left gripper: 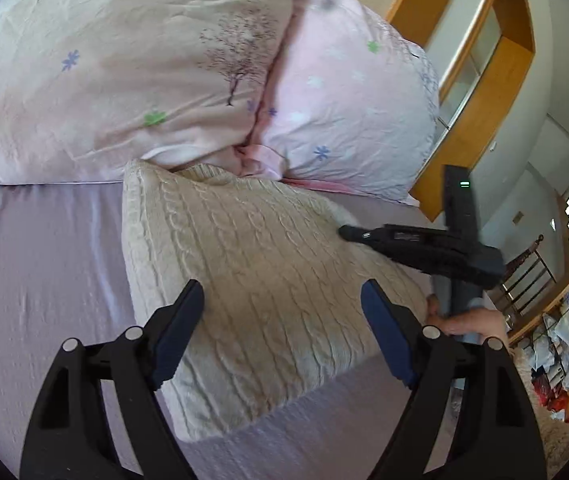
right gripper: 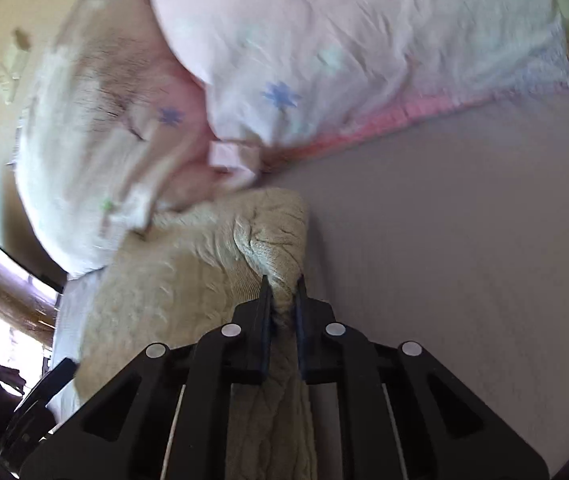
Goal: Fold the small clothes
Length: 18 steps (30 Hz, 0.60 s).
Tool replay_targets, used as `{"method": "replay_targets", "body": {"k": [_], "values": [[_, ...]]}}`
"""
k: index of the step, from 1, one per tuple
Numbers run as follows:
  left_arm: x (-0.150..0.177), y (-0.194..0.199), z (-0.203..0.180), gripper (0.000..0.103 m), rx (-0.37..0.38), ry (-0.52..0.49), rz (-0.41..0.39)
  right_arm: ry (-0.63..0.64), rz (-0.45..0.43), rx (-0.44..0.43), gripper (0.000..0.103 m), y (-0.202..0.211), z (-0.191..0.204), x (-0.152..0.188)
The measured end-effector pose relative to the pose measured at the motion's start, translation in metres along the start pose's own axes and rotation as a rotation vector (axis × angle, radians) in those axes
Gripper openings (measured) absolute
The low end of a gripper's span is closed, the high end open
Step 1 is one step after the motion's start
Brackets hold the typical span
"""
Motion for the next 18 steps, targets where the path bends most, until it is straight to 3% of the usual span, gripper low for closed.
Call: {"method": "replay_targets", "body": {"k": [2,4,6,7,8,10,12,14,18], "values": [[0.003,0.003,-0.003,0.081,-0.023,0.0,-0.004,0.029,-0.018,0.033,0.013,0.006,0.004,-0.002],[0.009,0.014,0.001,0.081,-0.016,0.029,-0.008,0.033,-0.062,0.007,0.018,0.024,0.009,0.0],[0.017,0.028,0.01,0.089,-0.035,0.056,-0.014,0.05,-0.128,0.01,0.041,0.052,0.009,0.009],[0.023,0.036,0.019,0.101,-0.111,0.087,-0.014,0.07,-0.161,0.006,0.073,0.067,0.009,0.018],[0.03,0.044,0.028,0.101,-0.199,0.116,-0.026,0.095,-0.186,-0.02,0.094,0.08,0.008,0.03],[0.045,0.052,0.041,0.101,-0.328,0.143,-0.009,0.141,-0.19,-0.051,0.095,0.094,0.005,0.051],[0.06,0.048,0.046,0.101,-0.342,0.149,0.051,0.157,-0.17,-0.002,0.101,0.097,0.002,0.076],[0.074,0.041,0.049,0.101,-0.352,0.173,0.107,0.186,-0.151,0.031,0.102,0.096,0.005,0.099],[0.091,0.027,0.048,0.101,-0.433,0.155,0.14,0.255,-0.068,0.123,0.102,0.068,0.017,0.128]]}}
Point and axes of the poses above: each gripper's, at about its wrist camera, not at the fingertips, and y roughly against the way its jaws point, z to its left, x to its underside, the point moved 7 cm from there along -y, roughly the way its jaws point, and after that the axes turned 12 degrees about z, right-handed, at the moved point
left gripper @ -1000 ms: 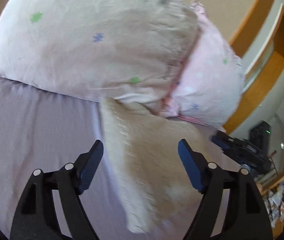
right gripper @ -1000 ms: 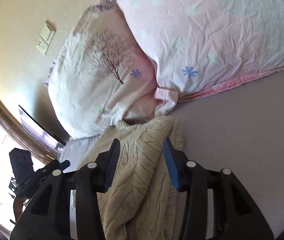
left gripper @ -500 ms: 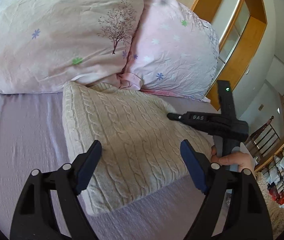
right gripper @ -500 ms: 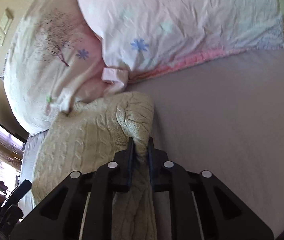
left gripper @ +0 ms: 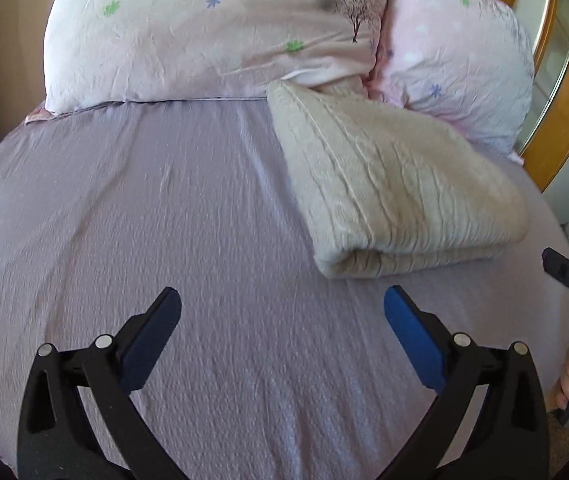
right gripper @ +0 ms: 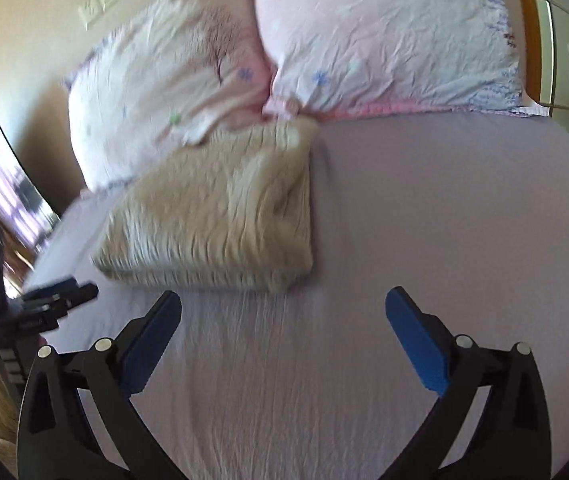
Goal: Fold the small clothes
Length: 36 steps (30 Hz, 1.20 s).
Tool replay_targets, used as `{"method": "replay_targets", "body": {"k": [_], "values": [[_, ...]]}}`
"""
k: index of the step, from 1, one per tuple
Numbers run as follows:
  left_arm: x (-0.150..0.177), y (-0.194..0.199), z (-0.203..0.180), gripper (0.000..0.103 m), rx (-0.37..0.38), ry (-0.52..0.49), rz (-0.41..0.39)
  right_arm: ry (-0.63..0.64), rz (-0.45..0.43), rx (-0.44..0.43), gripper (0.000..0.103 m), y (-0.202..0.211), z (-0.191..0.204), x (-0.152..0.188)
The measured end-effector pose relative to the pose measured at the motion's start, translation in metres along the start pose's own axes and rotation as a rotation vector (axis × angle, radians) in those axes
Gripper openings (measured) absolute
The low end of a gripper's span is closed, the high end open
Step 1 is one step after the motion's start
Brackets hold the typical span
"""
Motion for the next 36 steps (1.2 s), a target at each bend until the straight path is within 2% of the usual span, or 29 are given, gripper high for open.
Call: {"method": "replay_targets", "body": {"k": [4,7,9,12,17,19,22,36], "values": [[0.003,-0.011,-0.007,0.101,-0.07,-0.029,0.002,0.069,0.047,0.073,0.102,-0.024,0.025,0.004],[0.004,-0.025,-0.009,0.101,-0.122,-0.037,0.043,0.079,0.076,0.136,0.102,-0.039,0.035,0.004],[0.004,-0.026,-0.007,0.101,-0.135,-0.025,0.032,0.077,0.092,0.165,0.102,-0.046,0.037,0.005],[0.004,-0.026,-0.006,0.101,-0.129,-0.021,0.032,0.073,0.127,0.165,0.102,-0.05,0.036,0.009],[0.004,-0.025,-0.005,0.101,-0.127,-0.021,0.028,0.045,0.112,0.136,0.102,-0.047,0.034,0.014],[0.005,-0.026,-0.005,0.101,-0.127,-0.023,0.028,0.059,0.12,0.159,0.102,-0.048,0.036,0.016],[0.004,-0.026,-0.005,0.101,-0.12,-0.034,0.03,0.115,0.149,0.245,0.102,-0.054,0.044,0.018],[0.003,-0.026,-0.007,0.101,-0.112,-0.04,0.034,0.126,0.156,0.231,0.102,-0.055,0.045,0.018]]}}
Point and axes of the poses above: each gripper's, at about its wrist camera, not at the fingertips, and y roughly against the way its jaws point, z to its left, x to its underside, the point moved 7 cm from there along -y, roughly the way its jaws point, and after that the axes turned 12 degrees about z, right-handed, at the moved point
